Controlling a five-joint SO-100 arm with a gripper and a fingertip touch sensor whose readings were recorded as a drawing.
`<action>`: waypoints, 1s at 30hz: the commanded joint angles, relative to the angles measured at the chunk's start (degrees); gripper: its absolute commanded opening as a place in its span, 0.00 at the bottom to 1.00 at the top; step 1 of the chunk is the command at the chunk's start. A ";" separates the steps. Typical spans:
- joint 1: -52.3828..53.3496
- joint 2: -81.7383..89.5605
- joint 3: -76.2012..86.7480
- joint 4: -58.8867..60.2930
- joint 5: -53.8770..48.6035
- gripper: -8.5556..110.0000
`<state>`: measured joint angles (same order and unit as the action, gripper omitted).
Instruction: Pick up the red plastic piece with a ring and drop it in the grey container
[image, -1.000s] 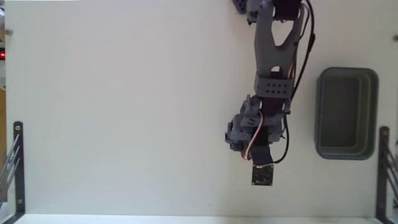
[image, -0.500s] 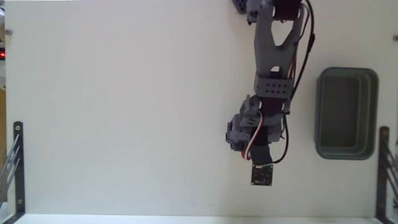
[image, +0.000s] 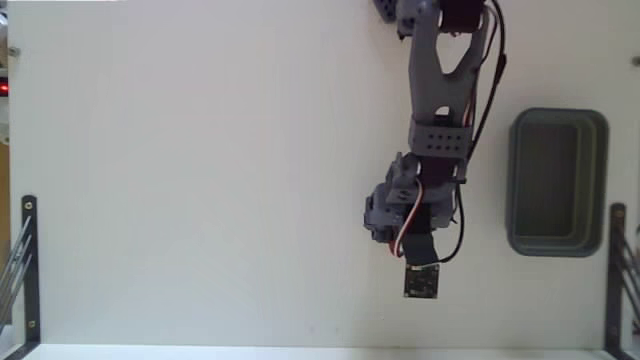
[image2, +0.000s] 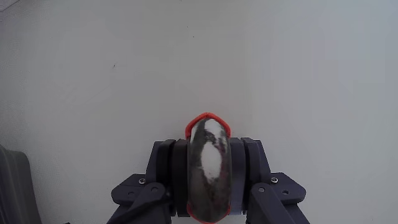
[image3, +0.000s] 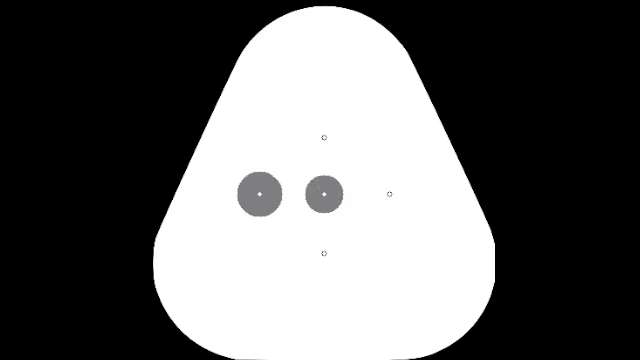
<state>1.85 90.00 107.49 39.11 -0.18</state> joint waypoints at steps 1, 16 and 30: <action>0.21 1.48 -0.47 -0.25 0.18 0.34; 0.21 1.48 -0.47 -0.25 0.18 0.30; 0.21 1.48 -0.47 -0.25 0.18 0.27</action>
<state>1.85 90.00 107.49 39.11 -0.18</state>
